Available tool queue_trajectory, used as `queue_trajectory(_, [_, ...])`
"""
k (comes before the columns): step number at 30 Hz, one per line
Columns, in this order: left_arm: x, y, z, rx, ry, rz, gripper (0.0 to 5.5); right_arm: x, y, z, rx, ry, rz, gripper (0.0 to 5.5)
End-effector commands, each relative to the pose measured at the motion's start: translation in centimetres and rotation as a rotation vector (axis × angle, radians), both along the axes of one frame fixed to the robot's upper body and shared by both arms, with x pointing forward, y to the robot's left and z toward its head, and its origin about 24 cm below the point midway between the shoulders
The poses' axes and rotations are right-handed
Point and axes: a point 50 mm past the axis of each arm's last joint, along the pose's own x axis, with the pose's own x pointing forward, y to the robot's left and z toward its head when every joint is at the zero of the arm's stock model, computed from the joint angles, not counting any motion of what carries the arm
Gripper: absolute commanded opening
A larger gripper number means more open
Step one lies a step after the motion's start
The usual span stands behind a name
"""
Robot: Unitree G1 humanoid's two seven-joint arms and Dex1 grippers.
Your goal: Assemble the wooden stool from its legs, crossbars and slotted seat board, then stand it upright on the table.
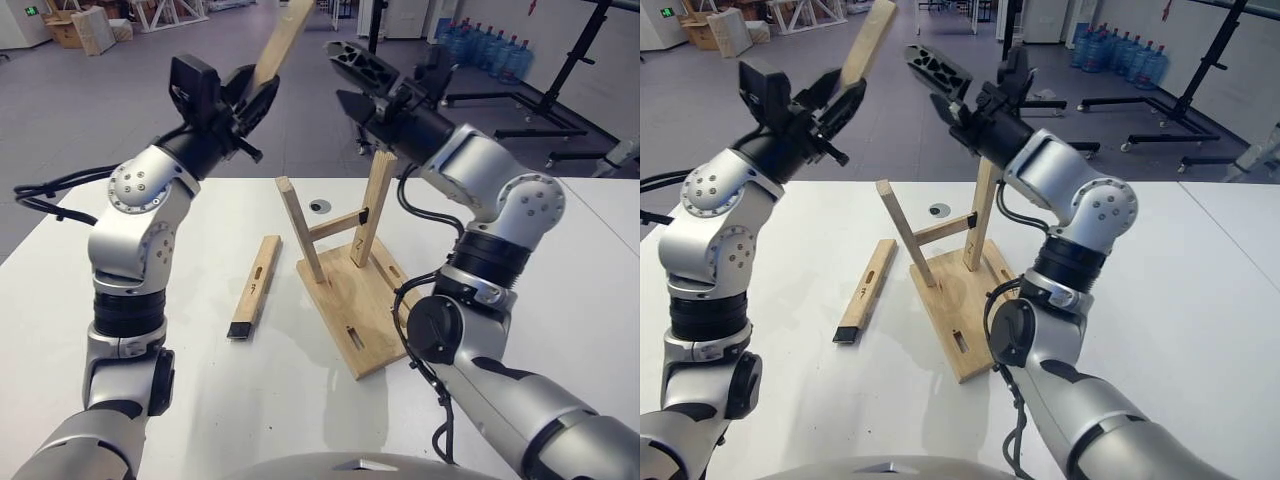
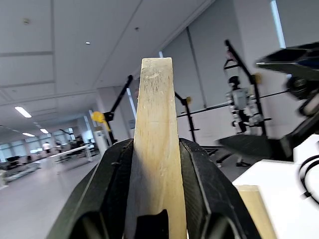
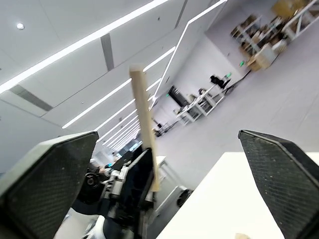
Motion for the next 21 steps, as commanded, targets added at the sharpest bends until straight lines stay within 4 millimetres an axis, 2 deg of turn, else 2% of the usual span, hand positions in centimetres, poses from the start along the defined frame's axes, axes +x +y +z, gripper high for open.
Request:
queue_trajectory(1, [-0.2, -0.8, -0.4, 0.034, 0.006, -0.032, 1.27, 0.3, 0.7, 0.3, 0.051, 0.035, 0.004, 5.19])
queue_trajectory(13, [-1.0, -2.3, -2.0, 0.059, 0.062, -0.113, 1.27, 1.3, 1.3, 2.3, 0.13, 0.041, -0.023, 5.19])
queue_trajectory(21, [-1.1, -2.6, -2.1, 0.062, 0.063, -0.125, 1.27, 1.4, 1.9, 2.2, 0.132, 0.048, -0.019, 5.19])
